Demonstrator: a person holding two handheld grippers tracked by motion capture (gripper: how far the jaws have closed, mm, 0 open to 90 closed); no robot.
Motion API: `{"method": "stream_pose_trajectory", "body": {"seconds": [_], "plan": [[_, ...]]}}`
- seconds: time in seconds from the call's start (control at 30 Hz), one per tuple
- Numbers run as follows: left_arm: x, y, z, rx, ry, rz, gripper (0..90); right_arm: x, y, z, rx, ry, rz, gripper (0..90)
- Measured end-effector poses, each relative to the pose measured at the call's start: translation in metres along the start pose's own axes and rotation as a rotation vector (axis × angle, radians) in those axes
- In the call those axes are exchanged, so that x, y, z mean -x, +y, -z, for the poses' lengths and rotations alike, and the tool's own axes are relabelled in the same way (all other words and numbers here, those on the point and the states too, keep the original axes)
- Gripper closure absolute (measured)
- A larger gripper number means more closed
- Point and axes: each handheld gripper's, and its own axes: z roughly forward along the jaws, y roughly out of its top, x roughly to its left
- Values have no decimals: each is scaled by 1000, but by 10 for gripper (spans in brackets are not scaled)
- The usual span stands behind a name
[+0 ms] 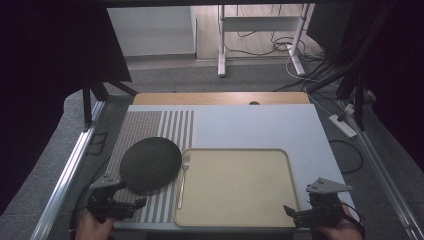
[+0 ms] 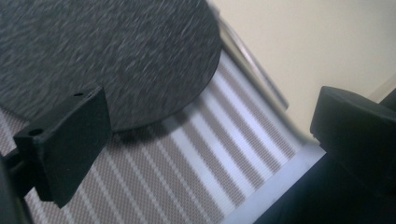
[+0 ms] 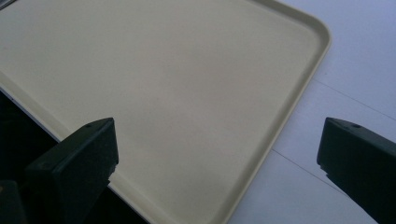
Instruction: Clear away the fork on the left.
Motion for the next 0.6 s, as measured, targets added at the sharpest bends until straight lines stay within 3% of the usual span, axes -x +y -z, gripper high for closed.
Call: {"method": "stream_pose_trajectory", "body": {"seconds": [0.6], "plan": [[4,-15,21,38,11,45,0,0,0,-1,-3,-6,-2,0]]}}
